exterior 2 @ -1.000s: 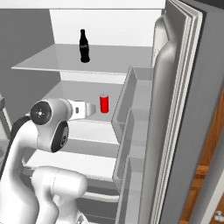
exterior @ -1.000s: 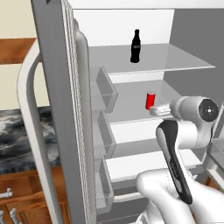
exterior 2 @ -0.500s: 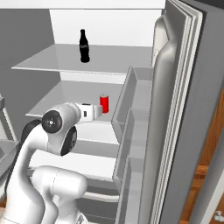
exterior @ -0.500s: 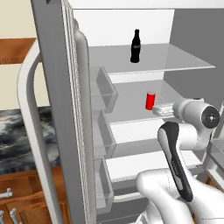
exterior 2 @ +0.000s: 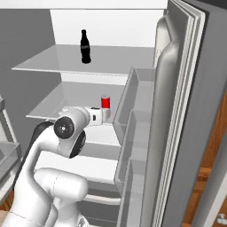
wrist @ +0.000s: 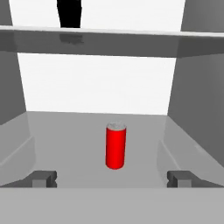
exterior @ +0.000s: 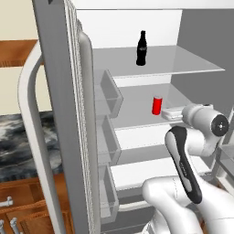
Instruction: Open the fridge, grab two sodas, and place both sodas inside the bowl with ice on the dining counter.
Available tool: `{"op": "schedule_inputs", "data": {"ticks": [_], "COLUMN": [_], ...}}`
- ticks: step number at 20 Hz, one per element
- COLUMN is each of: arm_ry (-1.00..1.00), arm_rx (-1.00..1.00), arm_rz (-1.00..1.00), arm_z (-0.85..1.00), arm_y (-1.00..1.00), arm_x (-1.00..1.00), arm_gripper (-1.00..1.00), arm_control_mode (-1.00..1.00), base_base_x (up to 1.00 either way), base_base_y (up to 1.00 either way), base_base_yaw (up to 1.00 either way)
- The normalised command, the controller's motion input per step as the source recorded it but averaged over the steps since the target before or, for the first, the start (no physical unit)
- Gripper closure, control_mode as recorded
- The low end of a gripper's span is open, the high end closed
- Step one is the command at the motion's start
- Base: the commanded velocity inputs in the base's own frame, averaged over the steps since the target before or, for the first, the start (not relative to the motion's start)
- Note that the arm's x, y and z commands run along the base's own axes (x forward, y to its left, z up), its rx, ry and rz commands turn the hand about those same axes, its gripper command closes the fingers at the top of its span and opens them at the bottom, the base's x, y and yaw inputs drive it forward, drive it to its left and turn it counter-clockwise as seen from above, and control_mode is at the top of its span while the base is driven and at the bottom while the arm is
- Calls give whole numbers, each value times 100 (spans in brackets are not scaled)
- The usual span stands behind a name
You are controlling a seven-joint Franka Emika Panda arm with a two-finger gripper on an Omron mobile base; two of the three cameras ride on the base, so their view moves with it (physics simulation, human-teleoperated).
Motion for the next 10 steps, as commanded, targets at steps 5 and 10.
{"op": "schedule_inputs", "data": {"ticks": [5,10], "arm_ry": [0,0], "arm_rx": [4,0], "arm_rz": [0,0], "arm_z": [-15,-10], "arm_y": [0,-2], "arm_x": [25,29], "arm_gripper": [-100,-100], "arm_control_mode": [-100,-100], "base_base_x": [0,0], "base_base_y": [0,0], "base_base_yaw": [0,0]}}
